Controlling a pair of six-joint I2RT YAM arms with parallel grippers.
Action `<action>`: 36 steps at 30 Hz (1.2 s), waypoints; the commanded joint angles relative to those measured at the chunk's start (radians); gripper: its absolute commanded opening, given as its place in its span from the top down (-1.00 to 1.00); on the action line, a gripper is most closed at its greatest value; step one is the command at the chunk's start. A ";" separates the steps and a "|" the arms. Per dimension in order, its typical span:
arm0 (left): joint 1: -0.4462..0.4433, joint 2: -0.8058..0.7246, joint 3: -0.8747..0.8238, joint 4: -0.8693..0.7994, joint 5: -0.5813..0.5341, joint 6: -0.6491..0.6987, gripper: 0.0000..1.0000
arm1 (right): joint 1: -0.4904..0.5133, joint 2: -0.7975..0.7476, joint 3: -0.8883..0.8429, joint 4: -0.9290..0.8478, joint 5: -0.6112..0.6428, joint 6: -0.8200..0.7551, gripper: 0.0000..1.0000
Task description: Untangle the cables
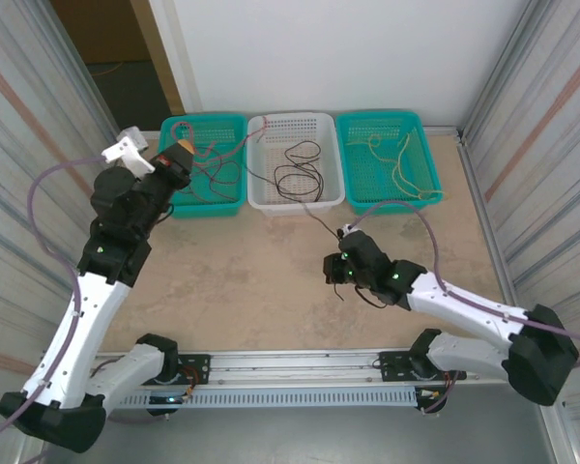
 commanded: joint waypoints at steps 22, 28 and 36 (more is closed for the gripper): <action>0.290 0.143 0.059 0.180 0.075 0.095 1.00 | 0.066 -0.201 0.406 -0.368 0.085 -0.204 1.00; 0.294 0.085 0.149 0.124 0.081 0.130 1.00 | 0.066 -0.153 0.470 -0.357 0.077 -0.245 1.00; 0.294 0.072 0.182 0.105 0.057 0.155 1.00 | 0.077 -0.144 0.477 -0.339 0.061 -0.246 1.00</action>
